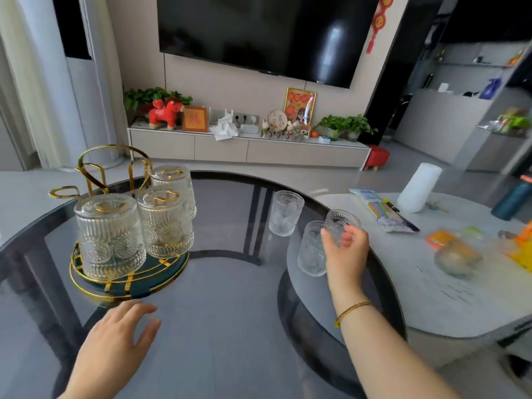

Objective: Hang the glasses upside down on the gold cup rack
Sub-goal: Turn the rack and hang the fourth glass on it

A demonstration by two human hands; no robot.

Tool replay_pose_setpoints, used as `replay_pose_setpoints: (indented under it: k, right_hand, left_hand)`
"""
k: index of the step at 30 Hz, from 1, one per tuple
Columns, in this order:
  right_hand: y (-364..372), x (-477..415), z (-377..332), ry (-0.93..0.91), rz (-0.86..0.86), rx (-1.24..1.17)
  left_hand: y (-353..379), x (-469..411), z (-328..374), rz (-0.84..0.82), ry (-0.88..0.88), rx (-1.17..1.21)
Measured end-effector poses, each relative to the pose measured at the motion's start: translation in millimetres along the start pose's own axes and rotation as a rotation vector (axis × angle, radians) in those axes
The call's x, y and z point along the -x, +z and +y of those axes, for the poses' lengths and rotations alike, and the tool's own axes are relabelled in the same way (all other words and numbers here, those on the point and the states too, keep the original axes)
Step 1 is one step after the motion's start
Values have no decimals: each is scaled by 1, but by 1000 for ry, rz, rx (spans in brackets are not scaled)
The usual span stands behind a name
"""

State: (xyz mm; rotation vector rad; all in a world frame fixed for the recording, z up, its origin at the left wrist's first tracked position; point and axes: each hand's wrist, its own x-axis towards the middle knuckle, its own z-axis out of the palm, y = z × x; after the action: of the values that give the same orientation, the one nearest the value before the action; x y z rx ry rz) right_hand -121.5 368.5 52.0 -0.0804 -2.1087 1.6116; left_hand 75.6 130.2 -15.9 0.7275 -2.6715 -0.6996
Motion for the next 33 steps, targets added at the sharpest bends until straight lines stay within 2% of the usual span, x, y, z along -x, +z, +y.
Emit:
replay_pose_setpoints:
  k: [2,5,8,12,16,22,26,33]
  right_hand:
    - [7,10,21,87,57,-37]
    - [19,17,45,212,-50,-30]
    - [31,15,57,245,-119,14]
    - [39,5,61,269,-110,198]
    - [42,3,64,243,-98,251]
    - [41,5,64,228,-101,203]
    - [34,8,54,179,-213,92]
    - [10,4,-4,-43,-364,-30]
  left_hand:
    - [2,-2,-1,-46,2,-65]
    - [4,-4,-2,-36,16,-115]
    - [5,-4,-4,-24,27,-151]
    - [6,-7,-5,-10,46,-177]
    - [6,-7,-3,0,44,-184]
    - [6,-7,-4,-16,27,-172]
    - [5,-6,-5,-15,42,-156]
    - [1,-4,-6,2,69,-99]
